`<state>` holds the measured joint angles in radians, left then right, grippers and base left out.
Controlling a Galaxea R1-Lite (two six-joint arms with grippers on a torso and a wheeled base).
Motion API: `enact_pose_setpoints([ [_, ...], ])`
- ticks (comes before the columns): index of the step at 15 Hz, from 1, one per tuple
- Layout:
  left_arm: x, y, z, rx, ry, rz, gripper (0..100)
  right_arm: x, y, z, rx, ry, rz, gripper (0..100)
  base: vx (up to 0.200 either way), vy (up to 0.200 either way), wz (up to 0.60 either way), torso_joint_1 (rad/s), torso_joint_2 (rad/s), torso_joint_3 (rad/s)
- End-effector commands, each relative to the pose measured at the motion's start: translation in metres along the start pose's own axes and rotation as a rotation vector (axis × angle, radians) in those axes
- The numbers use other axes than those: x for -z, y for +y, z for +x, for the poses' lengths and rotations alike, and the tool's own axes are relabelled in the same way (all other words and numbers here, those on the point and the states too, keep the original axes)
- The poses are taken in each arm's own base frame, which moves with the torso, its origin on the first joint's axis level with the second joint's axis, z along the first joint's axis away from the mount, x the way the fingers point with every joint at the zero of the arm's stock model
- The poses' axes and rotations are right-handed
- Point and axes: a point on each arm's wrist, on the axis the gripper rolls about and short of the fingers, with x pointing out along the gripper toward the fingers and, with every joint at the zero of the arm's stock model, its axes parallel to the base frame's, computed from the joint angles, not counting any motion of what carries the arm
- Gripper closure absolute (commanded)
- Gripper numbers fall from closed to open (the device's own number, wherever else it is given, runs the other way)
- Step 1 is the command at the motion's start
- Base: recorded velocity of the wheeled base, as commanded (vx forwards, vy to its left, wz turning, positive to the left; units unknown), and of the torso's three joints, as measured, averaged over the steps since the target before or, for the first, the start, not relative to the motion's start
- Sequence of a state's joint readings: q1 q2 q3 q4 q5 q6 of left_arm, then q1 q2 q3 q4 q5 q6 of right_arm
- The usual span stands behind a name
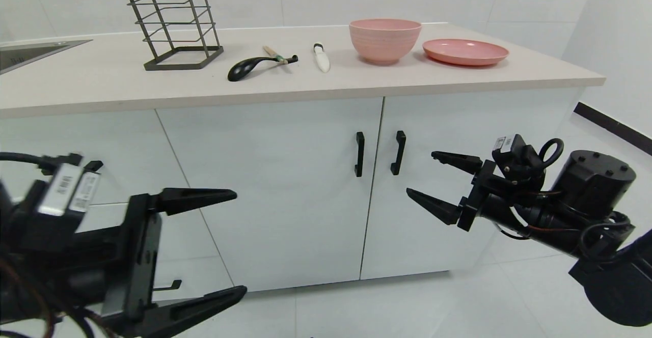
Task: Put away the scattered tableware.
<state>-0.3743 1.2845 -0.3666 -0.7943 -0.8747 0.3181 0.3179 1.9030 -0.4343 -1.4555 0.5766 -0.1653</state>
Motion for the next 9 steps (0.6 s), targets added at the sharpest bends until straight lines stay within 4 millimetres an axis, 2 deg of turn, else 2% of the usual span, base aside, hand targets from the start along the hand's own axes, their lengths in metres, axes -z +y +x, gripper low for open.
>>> enact_pose_setpoints([
  [1,0.031,0.023,0.057,0.192,0.013,-0.039,0,-0.001,-0.001,0.0,-0.002,-0.006,-0.004,0,0.0,0.0,0.0,0.0,0.0,0.0],
  [3,0.027,0.031,0.081,0.226,-0.011,-0.018,0,0.0,-0.001,0.001,-0.025,-0.01,-0.006,0,0.0,0.0,0.0,0.0,0.0,0.0],
  [4,0.023,0.036,0.109,0.263,-0.034,0.003,0,0.005,-0.002,0.004,-0.04,-0.001,0.002,0,0.0,0.0,0.0,0.0,0.0,0.0],
  [6,0.029,0.037,0.135,0.259,-0.021,0.003,0,0.005,-0.004,0.006,-0.045,-0.007,-0.005,0,0.0,0.0,0.0,0.0,0.0,0.0],
  [9,0.031,0.04,0.174,0.222,-0.026,-0.002,0,0.017,-0.01,0.014,-0.047,0.013,-0.001,0,0.0,0.0,0.0,0.0,0.0,0.0],
])
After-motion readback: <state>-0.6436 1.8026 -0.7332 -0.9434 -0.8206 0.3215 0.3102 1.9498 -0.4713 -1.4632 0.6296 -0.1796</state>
